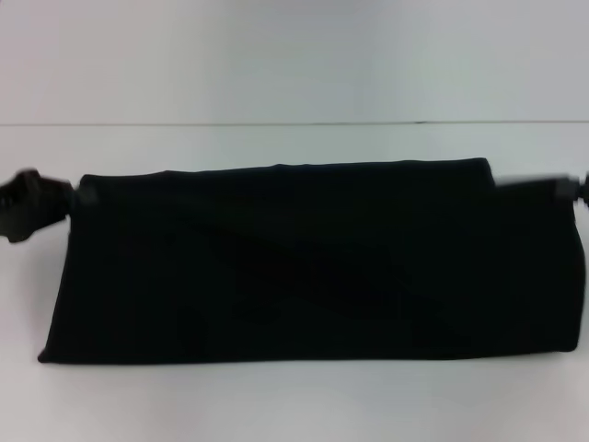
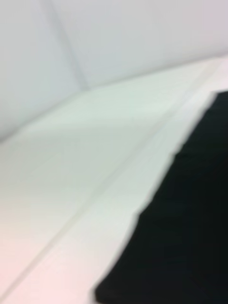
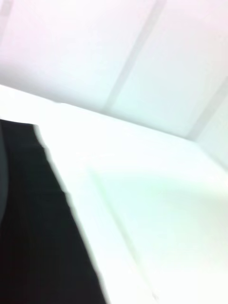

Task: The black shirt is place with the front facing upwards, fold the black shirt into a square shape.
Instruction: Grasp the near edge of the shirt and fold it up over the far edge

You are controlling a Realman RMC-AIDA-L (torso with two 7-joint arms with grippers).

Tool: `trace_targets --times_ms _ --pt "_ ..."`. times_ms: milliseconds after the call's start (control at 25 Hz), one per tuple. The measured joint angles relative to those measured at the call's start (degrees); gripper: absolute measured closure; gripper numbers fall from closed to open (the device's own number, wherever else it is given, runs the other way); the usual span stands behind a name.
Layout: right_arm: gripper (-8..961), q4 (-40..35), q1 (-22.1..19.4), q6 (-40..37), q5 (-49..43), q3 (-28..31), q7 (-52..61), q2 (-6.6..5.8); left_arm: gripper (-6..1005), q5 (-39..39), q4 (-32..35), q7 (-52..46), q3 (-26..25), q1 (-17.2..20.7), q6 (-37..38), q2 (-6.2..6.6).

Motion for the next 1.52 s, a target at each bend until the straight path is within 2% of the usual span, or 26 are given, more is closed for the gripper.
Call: trace_targets --times_ms 120,280,360,680,800,960,1040,1200,1400,1520 --pt "917 2.5 0.5 6.3 2.8 -0.2 -1.8 1.05 965 -2.9 -1.6 1.4 -1.8 0.3 -3.0 -0.83" --pt "918 3.4 2.2 12.3 3.2 0.0 -4.3 3.35 965 -5.7 -3.1 3.4 -2.2 -0.2 -7.6 -2.30" --pt "918 3.4 3.0 14.7 3.5 -0.1 -5.2 4.10 966 -6.6 -3.1 4.2 -2.2 -1.0 -10.1 -2.91" --pt "917 3.5 4.8 20.3 8.0 -0.2 -7.7 4.93 965 -8.9 -3.1 7.7 -1.9 -5.1 -19.8 -4.43" --pt "917 4.2 5.3 23.1 9.2 -0.2 -9.4 5.85 965 -8.9 -3.1 9.5 -1.8 -6.5 -23.7 -5.36" --pt "917 4.5 5.7 28.2 11.6 -0.2 -13.8 8.58 966 -8.9 -3.3 12.9 -1.7 -8.0 -29.1 -7.07" --pt "917 4.5 6.1 30.8 11.9 -0.3 -14.7 9.50 966 -9.0 -3.3 14.0 -1.6 -8.5 -31.4 -7.82" --pt "918 4.5 7.0 37.8 12.0 -2.2 -15.6 11.10 965 -9.1 -3.4 17.1 -1.6 -9.1 -36.7 -9.26" --pt "918 5.8 8.3 45.6 12.0 -4.0 -19.2 12.69 916 -9.1 -3.4 20.3 -1.6 -10.1 -44.1 -11.47" --pt "876 7.2 9.5 49.9 12.1 -4.3 -22.0 13.53 886 -11.6 -3.8 25.4 -1.6 -11.0 -49.9 -13.11"
